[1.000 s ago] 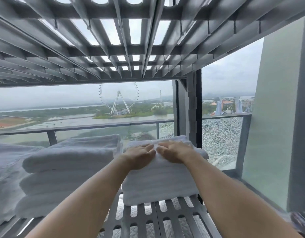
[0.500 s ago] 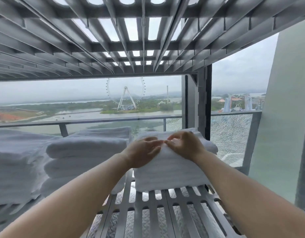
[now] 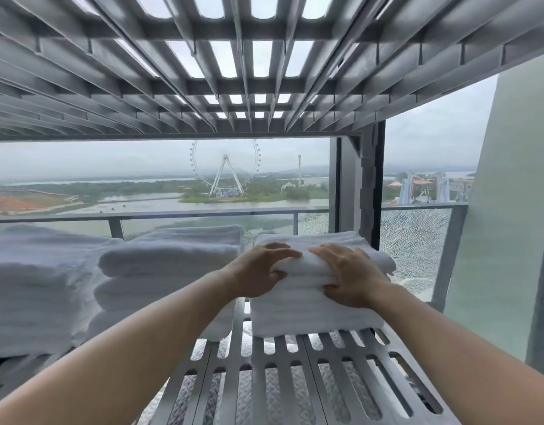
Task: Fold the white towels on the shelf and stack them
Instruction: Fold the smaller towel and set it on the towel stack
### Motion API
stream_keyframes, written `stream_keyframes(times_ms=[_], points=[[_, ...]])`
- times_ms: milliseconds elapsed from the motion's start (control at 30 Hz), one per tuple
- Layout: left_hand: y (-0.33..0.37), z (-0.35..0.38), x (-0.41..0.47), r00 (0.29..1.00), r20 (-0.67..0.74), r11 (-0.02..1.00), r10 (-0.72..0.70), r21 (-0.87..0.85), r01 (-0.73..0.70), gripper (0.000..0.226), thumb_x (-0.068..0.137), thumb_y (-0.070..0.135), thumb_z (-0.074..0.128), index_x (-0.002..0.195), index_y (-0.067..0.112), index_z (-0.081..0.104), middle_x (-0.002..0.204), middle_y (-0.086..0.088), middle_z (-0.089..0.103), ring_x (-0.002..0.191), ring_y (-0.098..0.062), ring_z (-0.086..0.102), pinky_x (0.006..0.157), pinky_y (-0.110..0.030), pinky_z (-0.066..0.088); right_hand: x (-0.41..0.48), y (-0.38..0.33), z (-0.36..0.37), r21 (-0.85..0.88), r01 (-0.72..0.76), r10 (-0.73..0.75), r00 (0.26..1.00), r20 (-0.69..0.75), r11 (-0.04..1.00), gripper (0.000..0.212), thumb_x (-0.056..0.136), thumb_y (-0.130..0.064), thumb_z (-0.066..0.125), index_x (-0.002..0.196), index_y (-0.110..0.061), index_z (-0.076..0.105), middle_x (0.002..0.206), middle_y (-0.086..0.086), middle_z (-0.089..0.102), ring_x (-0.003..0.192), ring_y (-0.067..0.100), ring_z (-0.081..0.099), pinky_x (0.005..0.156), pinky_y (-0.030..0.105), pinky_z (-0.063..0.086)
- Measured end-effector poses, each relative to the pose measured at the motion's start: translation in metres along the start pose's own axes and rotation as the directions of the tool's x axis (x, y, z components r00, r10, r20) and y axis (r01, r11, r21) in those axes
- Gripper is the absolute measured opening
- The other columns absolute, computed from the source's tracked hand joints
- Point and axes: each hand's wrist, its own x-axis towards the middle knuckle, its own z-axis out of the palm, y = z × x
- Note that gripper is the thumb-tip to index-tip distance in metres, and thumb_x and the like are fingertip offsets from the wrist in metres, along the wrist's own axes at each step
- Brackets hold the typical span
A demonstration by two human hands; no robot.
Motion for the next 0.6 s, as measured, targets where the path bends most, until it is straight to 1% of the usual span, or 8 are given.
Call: stream_keyframes(times_ms=[100, 167, 233, 300, 367, 433, 533, 600], points=[[0.003, -0.001, 0.004, 0.998, -0.044, 0.998, 0.036, 0.048, -0.034, 0.05, 0.085, -0.006, 0.048, 0.13, 0.014, 0.054, 0.135, -0.01, 0.051, 0.126, -0.025, 0.046, 0.108, -0.026, 0.03, 0.002, 0.002, 0.0, 0.026, -0.041, 0.043, 0.996, -0.08, 0.999, 0.067, 0.077, -0.031, 0.061, 0.138, -0.03, 0.034, 0.142, -0.006, 0.043, 0.131, 0.019, 0.039, 0.109, 0.048, 0.026], [0.003, -0.007, 0.006, 0.994, -0.076, 0.991, 0.083, 0.107, -0.074, 0.054, 0.08, -0.012, 0.042, 0.127, 0.009, 0.057, 0.128, -0.013, 0.057, 0.119, -0.03, 0.051, 0.106, -0.033, 0.036, 0.003, 0.002, 0.001, 0.048, 0.008, 0.002, 0.978, -0.209, 0.999, 0.056, 0.079, -0.021, 0.057, 0.133, -0.025, 0.043, 0.135, -0.003, 0.052, 0.123, 0.023, 0.048, 0.102, 0.042, 0.034], [0.001, -0.012, 0.006, 0.989, -0.11, 0.985, 0.101, 0.154, -0.084, 0.055, 0.078, -0.012, 0.04, 0.126, 0.008, 0.058, 0.125, -0.013, 0.059, 0.116, -0.032, 0.053, 0.102, -0.039, 0.039, 0.006, 0.001, 0.003, 0.054, 0.063, -0.044, 0.952, -0.303, 0.997, 0.053, 0.079, -0.012, 0.053, 0.131, -0.022, 0.047, 0.132, 0.001, 0.055, 0.119, 0.027, 0.051, 0.096, 0.043, 0.038], [-0.002, -0.013, 0.003, 0.987, -0.108, 0.976, 0.116, 0.199, -0.093, 0.054, 0.08, -0.01, 0.041, 0.127, 0.01, 0.057, 0.126, -0.012, 0.059, 0.116, -0.031, 0.053, 0.102, -0.039, 0.039, 0.007, 0.001, 0.005, 0.054, 0.102, -0.083, 0.954, -0.287, 0.993, 0.054, 0.079, -0.012, 0.055, 0.131, -0.02, 0.047, 0.132, 0.002, 0.053, 0.119, 0.028, 0.05, 0.096, 0.044, 0.037], [-0.002, -0.007, -0.005, 0.995, -0.056, 0.961, 0.08, 0.27, -0.062, 0.053, 0.085, -0.003, 0.043, 0.133, 0.017, 0.051, 0.132, -0.006, 0.054, 0.12, -0.028, 0.049, 0.101, -0.039, 0.039, 0.006, 0.003, 0.008, 0.056, 0.134, -0.118, 0.968, -0.223, 0.989, 0.054, 0.08, -0.017, 0.058, 0.132, -0.021, 0.046, 0.133, 0.003, 0.053, 0.121, 0.027, 0.049, 0.1, 0.043, 0.035], [0.0, 0.002, -0.012, 1.0, -0.027, 0.933, -0.003, 0.359, 0.012, 0.051, 0.09, 0.009, 0.042, 0.138, 0.025, 0.041, 0.139, 0.002, 0.045, 0.125, -0.023, 0.042, 0.095, -0.04, 0.044, 0.002, 0.005, 0.011, 0.043, 0.144, -0.132, 0.969, -0.209, 0.989, 0.055, 0.079, -0.023, 0.06, 0.132, -0.021, 0.046, 0.132, 0.003, 0.053, 0.12, 0.026, 0.05, 0.101, 0.043, 0.036], [0.009, 0.01, -0.014, 0.998, -0.016, 0.923, -0.055, 0.381, 0.057, 0.052, 0.089, 0.032, 0.046, 0.138, 0.021, 0.032, 0.14, -0.002, 0.036, 0.129, -0.025, 0.034, 0.092, -0.042, 0.046, 0.001, 0.006, 0.008, 0.012, 0.125, -0.121, 0.975, -0.187, 0.992, 0.058, 0.077, -0.029, 0.06, 0.133, -0.024, 0.045, 0.132, 0.002, 0.053, 0.12, 0.026, 0.05, 0.099, 0.043, 0.038], [0.014, 0.013, -0.015, 0.997, 0.02, 0.922, -0.068, 0.382, 0.056, 0.07, 0.082, 0.053, 0.052, 0.137, 0.017, 0.029, 0.139, -0.004, 0.032, 0.129, -0.026, 0.031, 0.093, -0.045, 0.046, 0.002, 0.007, 0.006, -0.012, 0.109, -0.11, 0.98, -0.166, 0.994, 0.06, 0.077, -0.032, 0.06, 0.134, -0.026, 0.043, 0.133, 0.0, 0.052, 0.12, 0.024, 0.05, 0.098, 0.042, 0.038]])
